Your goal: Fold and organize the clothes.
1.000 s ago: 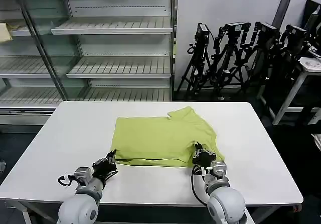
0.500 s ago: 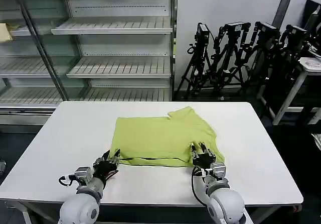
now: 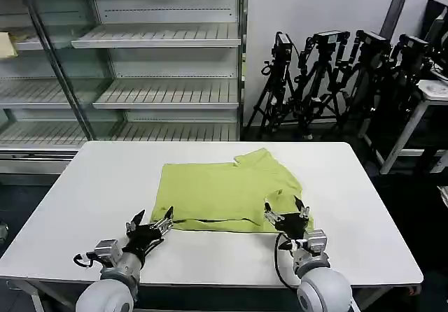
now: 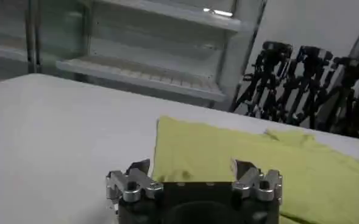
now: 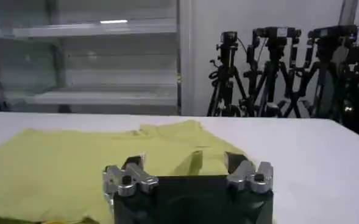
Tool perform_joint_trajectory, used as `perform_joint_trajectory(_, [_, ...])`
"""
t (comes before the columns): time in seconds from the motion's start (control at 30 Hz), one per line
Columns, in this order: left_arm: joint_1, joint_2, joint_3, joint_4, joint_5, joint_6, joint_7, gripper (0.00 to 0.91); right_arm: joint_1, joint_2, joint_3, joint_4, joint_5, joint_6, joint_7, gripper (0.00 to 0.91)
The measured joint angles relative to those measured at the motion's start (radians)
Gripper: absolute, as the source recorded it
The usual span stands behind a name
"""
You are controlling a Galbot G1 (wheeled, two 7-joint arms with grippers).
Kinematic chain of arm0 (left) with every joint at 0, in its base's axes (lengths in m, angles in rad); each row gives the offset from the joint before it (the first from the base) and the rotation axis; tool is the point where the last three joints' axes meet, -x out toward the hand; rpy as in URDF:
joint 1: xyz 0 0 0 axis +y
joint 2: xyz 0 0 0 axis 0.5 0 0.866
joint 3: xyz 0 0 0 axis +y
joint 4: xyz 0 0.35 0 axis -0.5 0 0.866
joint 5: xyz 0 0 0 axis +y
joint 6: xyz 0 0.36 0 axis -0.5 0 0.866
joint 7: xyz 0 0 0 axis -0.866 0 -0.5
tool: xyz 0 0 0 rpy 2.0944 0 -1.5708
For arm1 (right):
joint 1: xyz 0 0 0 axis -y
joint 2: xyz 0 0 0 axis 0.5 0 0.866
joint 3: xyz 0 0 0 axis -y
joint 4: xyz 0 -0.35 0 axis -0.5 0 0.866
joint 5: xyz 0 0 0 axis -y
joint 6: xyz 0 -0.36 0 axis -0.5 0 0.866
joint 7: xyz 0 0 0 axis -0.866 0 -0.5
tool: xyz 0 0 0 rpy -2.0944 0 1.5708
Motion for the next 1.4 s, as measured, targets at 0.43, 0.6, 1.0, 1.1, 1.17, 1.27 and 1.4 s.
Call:
perform_joint_trajectory(0.43, [0.000, 0.015, 0.014, 0.043, 0.018, 0.011, -0.024, 0.907, -0.085, -0.007, 0.068, 0.015, 0.002, -0.041, 0.027, 0.907])
perform_joint_trajectory(0.6, [-0.018, 0.017, 0.026, 0.069, 0.019, 0.021, -0.035, 0.423, -0.089, -0.006, 0.075, 0.003, 0.002, -0.054, 0.041, 0.907])
perform_joint_trajectory(1.0, [-0.032, 0.014, 0.032, 0.107, 0.010, 0.029, -0.047, 0.040, -0.085, -0.005, 0.068, -0.014, 0.019, -0.068, 0.053, 0.000])
perform_joint_trajectory(1.1, [-0.031, 0.013, 0.032, 0.108, 0.004, 0.032, -0.046, 0.040, -0.086, -0.007, 0.067, -0.014, 0.024, -0.070, 0.054, 0.000])
perform_joint_trajectory(1.17, [-0.030, 0.012, 0.031, 0.108, -0.001, 0.033, -0.046, 0.040, -0.086, -0.009, 0.068, -0.011, 0.029, -0.071, 0.055, 0.000])
perform_joint_trajectory(1.27, [-0.030, 0.012, 0.029, 0.109, -0.014, 0.035, -0.041, 0.040, -0.090, -0.014, 0.071, -0.007, 0.033, -0.072, 0.055, 0.000])
perform_joint_trajectory(1.4, [-0.031, 0.006, 0.022, 0.111, -0.034, 0.036, -0.038, 0.040, -0.098, -0.019, 0.071, 0.002, 0.037, -0.071, 0.055, 0.000])
